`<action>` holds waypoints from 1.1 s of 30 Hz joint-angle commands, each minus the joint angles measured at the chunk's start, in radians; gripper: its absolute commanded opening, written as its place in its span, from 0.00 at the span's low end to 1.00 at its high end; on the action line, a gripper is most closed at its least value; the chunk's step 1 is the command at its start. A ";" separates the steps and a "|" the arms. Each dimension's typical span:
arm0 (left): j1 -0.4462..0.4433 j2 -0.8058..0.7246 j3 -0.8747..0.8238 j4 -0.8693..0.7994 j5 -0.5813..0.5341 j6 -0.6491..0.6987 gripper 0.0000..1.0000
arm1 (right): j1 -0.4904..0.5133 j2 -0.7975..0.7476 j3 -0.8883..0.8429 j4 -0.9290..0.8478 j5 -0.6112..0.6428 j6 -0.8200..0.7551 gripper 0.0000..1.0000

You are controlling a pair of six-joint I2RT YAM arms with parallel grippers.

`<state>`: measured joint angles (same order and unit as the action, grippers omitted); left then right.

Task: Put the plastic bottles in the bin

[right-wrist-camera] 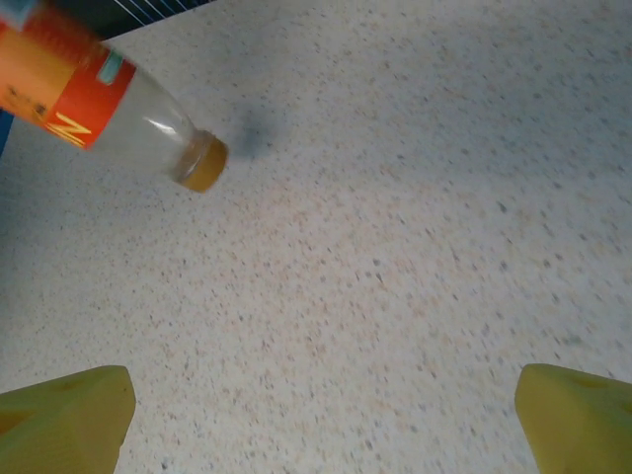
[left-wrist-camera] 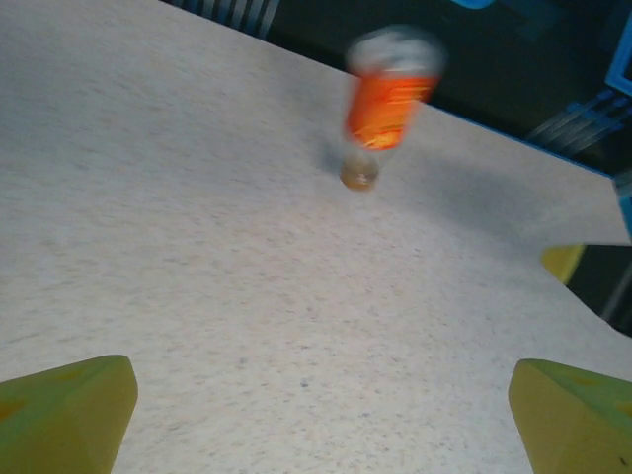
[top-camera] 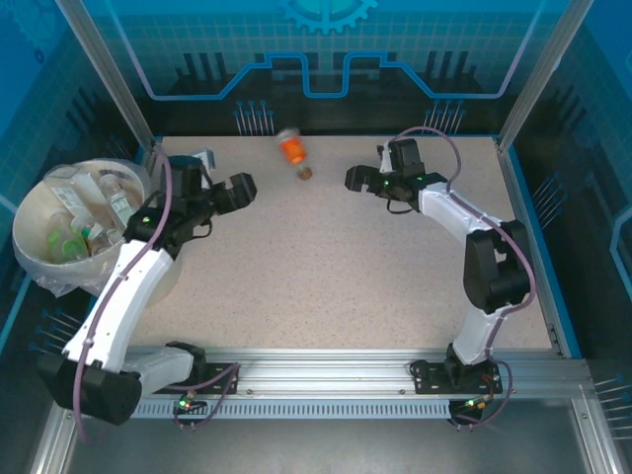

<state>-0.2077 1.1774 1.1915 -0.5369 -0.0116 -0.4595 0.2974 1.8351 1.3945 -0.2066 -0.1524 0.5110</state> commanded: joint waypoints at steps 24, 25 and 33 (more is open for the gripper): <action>-0.078 0.636 0.198 0.470 0.078 -0.237 0.99 | -0.170 0.421 0.587 -0.410 0.266 -0.082 1.00; -0.078 0.636 0.197 0.468 0.075 -0.234 0.99 | -0.179 0.410 0.587 -0.409 0.230 -0.087 1.00; -0.078 0.622 0.098 0.516 0.077 -0.281 0.99 | -0.270 0.386 0.637 -0.450 0.250 -0.004 1.00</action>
<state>-0.2783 1.8057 1.3342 -0.0616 0.0578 -0.7036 0.0757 2.2330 1.9629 -0.6022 0.0795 0.4641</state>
